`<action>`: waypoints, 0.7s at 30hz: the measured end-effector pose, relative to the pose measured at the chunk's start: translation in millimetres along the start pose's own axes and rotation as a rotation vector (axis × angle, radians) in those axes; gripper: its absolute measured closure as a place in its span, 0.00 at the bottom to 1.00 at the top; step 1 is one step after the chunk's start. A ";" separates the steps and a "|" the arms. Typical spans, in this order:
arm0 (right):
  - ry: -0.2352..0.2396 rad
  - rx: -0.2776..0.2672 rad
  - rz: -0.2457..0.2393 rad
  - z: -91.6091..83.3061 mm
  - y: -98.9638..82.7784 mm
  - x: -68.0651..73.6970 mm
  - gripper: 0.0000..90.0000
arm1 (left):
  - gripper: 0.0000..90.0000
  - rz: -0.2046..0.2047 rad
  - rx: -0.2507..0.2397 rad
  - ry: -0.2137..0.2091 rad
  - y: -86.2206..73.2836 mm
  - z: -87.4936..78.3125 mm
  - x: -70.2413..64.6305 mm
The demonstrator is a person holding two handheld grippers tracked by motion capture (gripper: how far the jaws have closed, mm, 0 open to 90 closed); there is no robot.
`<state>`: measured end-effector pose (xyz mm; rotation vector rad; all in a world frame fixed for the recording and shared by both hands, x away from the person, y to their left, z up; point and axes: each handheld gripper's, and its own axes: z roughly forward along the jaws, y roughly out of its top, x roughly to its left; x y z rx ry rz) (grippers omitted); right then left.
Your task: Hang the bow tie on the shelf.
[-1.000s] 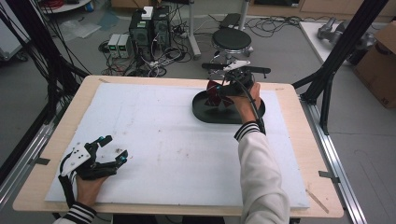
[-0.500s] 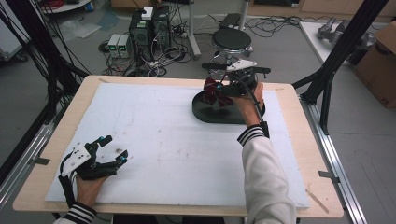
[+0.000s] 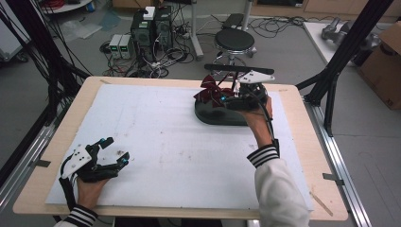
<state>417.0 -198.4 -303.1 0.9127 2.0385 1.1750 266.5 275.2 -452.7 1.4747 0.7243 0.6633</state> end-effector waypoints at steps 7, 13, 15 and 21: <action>0.043 -0.075 0.035 -38.3 -17.3 14.5 0.17 | 0.16 -0.001 0.000 0.000 0.0 0.2 -0.1; 0.061 -0.124 0.031 -64.4 -38.9 24.1 0.16 | 0.16 -0.001 0.001 0.000 0.0 0.1 -0.1; 0.067 -0.155 0.033 -74.5 -48.9 27.9 0.15 | 0.16 0.001 0.000 0.000 0.0 0.0 -0.2; 0.074 -0.188 0.059 -89.0 -80.0 33.1 0.13 | 0.16 0.005 -0.008 0.002 -0.3 -0.9 -0.6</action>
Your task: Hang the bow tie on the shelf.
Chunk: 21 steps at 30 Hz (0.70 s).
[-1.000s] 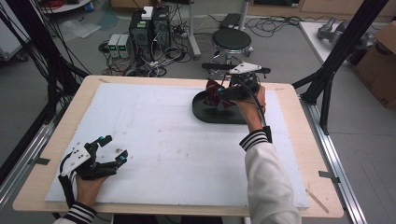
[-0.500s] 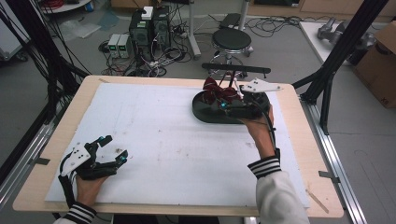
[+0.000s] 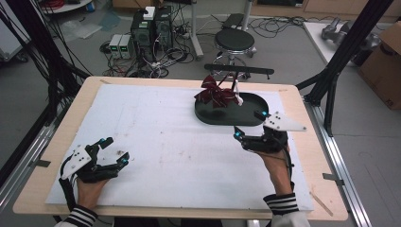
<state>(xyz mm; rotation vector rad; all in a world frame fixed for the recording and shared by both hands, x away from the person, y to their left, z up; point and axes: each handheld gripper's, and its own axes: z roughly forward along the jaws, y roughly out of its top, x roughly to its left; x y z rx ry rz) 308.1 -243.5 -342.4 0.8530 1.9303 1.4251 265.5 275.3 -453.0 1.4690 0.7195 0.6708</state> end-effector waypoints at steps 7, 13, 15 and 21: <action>0.004 -0.020 0.063 -8.6 -28.3 7.7 0.02 | 0.16 0.000 -0.001 0.003 -0.1 0.0 -0.1; 0.011 -0.012 0.076 -12.5 -45.6 15.5 0.02 | 0.16 0.000 -0.002 0.006 -0.1 0.0 0.0; 0.015 -0.010 0.077 -13.2 -51.5 17.7 0.02 | 0.16 -0.001 -0.002 0.007 -0.1 -0.1 0.0; 0.002 -0.019 0.051 -16.2 -63.5 23.9 0.02 | 0.16 -0.001 -0.006 0.010 -0.3 -0.4 -0.2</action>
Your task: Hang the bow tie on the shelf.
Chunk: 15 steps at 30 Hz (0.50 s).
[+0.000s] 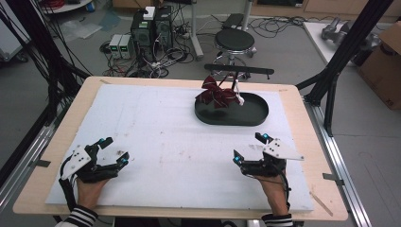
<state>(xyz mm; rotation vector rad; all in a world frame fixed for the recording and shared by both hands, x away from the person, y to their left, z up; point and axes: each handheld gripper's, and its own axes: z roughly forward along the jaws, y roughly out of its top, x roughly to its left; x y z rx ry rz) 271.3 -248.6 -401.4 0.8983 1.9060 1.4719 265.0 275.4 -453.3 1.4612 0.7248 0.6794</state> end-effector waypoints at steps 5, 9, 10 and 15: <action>-0.033 -0.037 -0.002 -3.5 -19.4 3.2 0.02 | 0.16 0.000 -0.004 0.002 -0.1 -0.1 -0.4; -0.081 -0.060 0.013 -5.2 -31.6 2.5 0.02 | 0.16 -0.001 -0.002 0.002 0.0 0.0 -0.3; -0.104 -0.060 0.000 -4.6 -37.5 1.4 0.02 | 0.16 0.000 -0.002 0.003 0.0 0.0 -0.4; -0.127 -0.067 0.011 -2.6 -50.6 1.4 0.01 | 0.16 0.002 -0.004 0.007 -0.1 0.0 -0.6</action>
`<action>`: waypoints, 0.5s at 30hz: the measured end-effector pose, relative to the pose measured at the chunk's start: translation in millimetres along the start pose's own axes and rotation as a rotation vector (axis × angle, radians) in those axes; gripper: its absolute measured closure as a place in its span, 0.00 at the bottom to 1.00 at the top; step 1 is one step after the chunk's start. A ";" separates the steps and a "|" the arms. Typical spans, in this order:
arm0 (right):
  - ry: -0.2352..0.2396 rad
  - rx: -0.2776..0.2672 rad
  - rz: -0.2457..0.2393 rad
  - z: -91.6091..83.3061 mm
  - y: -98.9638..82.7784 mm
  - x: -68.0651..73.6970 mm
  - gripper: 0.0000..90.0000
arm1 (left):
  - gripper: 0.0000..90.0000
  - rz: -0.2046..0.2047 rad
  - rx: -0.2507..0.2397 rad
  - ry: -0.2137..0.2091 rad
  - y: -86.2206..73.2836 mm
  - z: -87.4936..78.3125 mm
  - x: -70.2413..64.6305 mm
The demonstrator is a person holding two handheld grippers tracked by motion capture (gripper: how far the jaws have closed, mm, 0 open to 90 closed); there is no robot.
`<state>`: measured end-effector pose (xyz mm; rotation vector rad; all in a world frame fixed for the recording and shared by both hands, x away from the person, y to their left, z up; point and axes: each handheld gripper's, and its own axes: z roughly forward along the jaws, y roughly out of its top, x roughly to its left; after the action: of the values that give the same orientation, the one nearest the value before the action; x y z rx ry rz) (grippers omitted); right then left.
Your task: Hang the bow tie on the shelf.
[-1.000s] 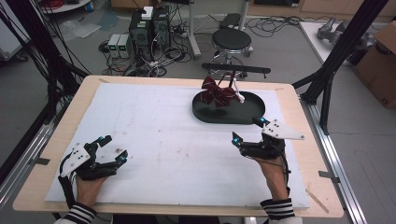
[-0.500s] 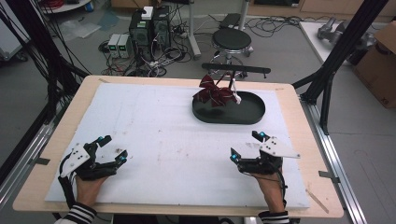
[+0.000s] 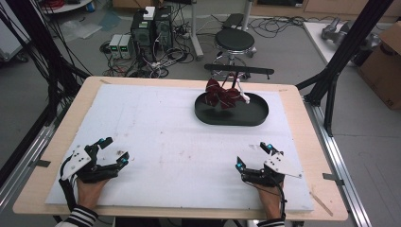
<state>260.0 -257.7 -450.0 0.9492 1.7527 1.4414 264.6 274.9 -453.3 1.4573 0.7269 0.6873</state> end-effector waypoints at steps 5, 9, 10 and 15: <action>-0.012 -0.005 -0.011 0.3 0.2 0.7 0.01 | 0.16 0.000 -0.001 0.000 0.0 -0.1 -0.1; -0.018 -0.003 -0.014 0.4 -0.1 2.1 0.01 | 0.16 0.004 -0.001 0.000 0.0 -0.1 -0.1; -0.018 -0.002 -0.015 0.3 -0.2 2.7 0.01 | 0.16 0.004 0.000 -0.001 0.0 0.0 -0.2; -0.017 -0.006 -0.051 -0.1 -0.6 5.8 0.01 | 0.16 0.004 -0.001 0.001 0.0 0.1 -0.5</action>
<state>256.9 -252.9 -450.8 0.9050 1.7472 1.4012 264.4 274.5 -453.3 1.4584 0.7243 0.6913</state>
